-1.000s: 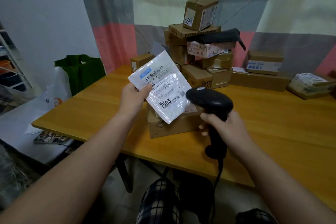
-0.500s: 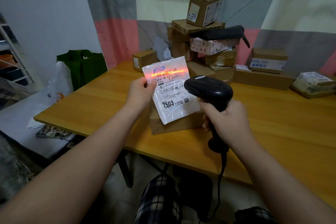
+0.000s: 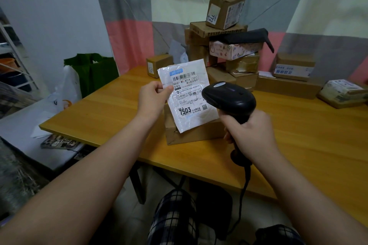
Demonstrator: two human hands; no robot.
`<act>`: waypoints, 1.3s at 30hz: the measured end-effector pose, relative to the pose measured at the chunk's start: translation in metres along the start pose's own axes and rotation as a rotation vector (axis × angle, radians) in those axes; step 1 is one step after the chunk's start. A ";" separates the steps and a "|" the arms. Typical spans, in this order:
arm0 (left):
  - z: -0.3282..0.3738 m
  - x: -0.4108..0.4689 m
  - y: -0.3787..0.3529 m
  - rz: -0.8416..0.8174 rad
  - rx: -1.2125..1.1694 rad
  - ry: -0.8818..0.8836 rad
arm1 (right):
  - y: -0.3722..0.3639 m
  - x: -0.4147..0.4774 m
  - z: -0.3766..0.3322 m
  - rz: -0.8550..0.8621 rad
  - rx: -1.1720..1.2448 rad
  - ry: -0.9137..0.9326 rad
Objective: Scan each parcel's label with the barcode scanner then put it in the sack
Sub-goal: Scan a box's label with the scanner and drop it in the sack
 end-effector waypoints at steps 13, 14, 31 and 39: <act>0.015 -0.030 0.027 0.036 -0.061 -0.042 | -0.019 0.002 -0.020 -0.064 0.103 0.020; 0.017 -0.039 0.040 0.068 -0.060 -0.050 | -0.027 -0.001 -0.028 -0.108 0.142 0.028; -0.089 -0.301 0.368 0.853 0.528 0.218 | -0.278 -0.156 -0.081 -0.884 0.252 0.154; -0.162 -0.293 0.391 0.558 0.705 0.461 | -0.325 -0.180 -0.068 -0.880 0.156 0.154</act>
Point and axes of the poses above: each hand's wrist, its own x-axis towards the middle knuckle, its own y-axis out of the back of the hand, z = x × y, the point moved 2 cm from there along x, towards the middle knuckle, and after that the axes turned 4 degrees about -x, right-handed, at the moved point
